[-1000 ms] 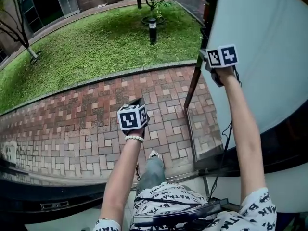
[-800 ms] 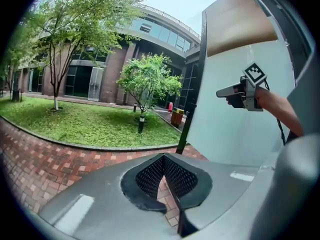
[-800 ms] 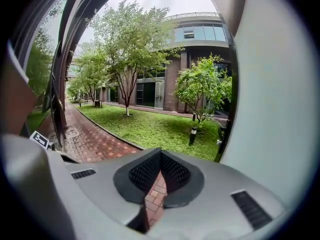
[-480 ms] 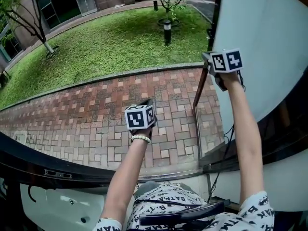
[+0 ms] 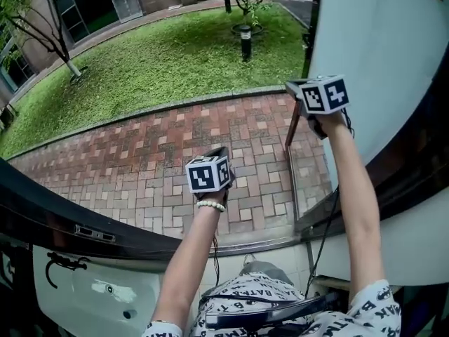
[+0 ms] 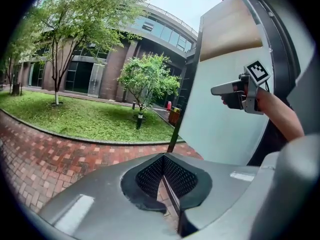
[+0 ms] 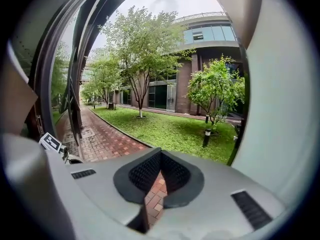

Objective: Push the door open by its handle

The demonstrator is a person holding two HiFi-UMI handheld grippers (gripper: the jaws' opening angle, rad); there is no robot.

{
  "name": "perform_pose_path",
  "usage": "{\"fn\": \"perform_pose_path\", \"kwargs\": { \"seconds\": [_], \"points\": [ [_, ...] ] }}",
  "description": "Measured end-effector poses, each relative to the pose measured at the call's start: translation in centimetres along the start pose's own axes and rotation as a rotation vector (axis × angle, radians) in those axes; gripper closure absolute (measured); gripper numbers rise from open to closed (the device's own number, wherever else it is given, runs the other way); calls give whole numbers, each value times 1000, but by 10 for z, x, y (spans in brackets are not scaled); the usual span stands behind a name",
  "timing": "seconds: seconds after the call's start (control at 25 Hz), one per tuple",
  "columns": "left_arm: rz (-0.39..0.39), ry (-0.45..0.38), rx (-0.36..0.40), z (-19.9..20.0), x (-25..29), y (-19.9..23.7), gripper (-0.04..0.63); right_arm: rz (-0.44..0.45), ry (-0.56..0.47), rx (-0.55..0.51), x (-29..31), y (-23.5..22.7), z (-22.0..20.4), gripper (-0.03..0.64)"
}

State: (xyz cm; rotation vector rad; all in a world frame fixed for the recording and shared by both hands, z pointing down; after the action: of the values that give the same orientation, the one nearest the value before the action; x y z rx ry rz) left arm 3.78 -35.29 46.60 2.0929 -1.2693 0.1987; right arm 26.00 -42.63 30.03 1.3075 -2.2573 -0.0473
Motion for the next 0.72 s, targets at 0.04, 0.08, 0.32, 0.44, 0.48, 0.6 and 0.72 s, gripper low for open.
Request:
{"fn": "perform_pose_path", "kwargs": {
  "seconds": [0.04, 0.08, 0.32, 0.44, 0.48, 0.6, 0.72],
  "points": [
    [-1, 1, -6, -5, -8, 2, 609, 8, 6, -1, -3, 11, -2, 603],
    [1, 2, -11, -11, -17, 3, 609, 14, 14, -3, -6, 23, -4, 603],
    [-6, -4, -28, -43, -74, 10, 609, 23, 32, -5, -48, 90, -17, 603],
    [-29, 15, -48, -64, -98, 9, 609, 26, 55, 7, -71, 125, -29, 603],
    [-32, 23, -56, -72, -104, 10, 609, 28, 62, 11, -77, 135, -34, 603],
    [-44, 34, -78, -89, -120, 10, 609, 35, 79, 10, -87, 159, -45, 604],
    [-57, 37, -86, -103, -134, 3, 609, 48, 88, 18, -96, 175, -53, 604]
  ]
}}
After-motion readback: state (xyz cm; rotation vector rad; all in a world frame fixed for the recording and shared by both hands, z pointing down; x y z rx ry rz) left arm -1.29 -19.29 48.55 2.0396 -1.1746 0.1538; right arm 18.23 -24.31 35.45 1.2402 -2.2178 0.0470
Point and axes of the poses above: the fingertips, and each gripper's own axes: x forward along the fingers, y to its left, z out of its top, the point moved 2 cm from there along -x, backward along the fingers, and after that the axes turned 14 degrees about -x, right-handed, at the moved point
